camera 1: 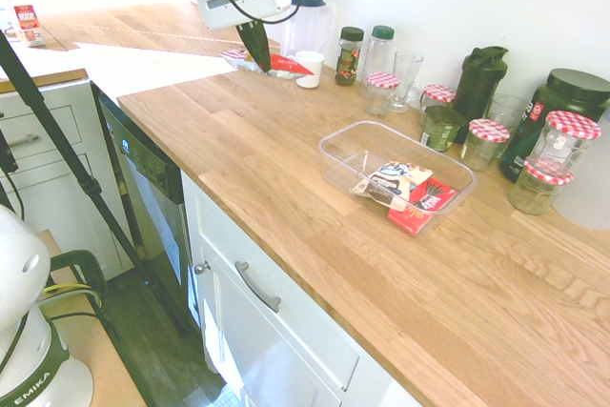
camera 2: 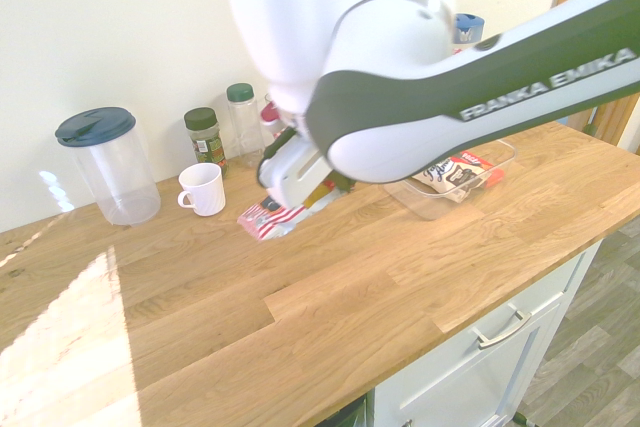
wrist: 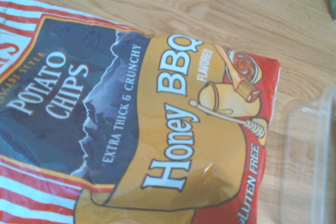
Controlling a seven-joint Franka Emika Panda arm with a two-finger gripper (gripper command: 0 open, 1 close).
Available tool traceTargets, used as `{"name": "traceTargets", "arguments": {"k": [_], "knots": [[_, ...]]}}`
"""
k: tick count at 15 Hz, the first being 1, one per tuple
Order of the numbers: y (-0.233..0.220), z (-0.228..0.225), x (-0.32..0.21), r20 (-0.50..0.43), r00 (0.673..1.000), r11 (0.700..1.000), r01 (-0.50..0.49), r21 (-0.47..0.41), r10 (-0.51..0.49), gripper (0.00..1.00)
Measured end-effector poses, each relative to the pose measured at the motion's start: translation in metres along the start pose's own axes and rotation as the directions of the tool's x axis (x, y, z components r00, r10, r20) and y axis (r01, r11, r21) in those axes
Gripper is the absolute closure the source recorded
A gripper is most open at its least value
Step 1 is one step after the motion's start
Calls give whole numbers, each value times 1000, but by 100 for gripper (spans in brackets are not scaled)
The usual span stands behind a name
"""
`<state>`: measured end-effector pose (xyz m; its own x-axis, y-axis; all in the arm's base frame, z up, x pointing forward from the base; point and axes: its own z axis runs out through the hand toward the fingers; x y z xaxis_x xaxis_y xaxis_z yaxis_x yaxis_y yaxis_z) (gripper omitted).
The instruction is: Put the chip bag into the container
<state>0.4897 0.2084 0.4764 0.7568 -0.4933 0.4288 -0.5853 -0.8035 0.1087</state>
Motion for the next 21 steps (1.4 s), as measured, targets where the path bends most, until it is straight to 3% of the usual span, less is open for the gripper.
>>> {"name": "traceTargets", "arguments": {"k": [13,16,21], "knots": [[277,88,91,72,984,981,-167,96,160,100],[305,119,103,96,982,980,-173,101,164,100],[301,153,123,132,979,981,-168,92,155,100]]}}
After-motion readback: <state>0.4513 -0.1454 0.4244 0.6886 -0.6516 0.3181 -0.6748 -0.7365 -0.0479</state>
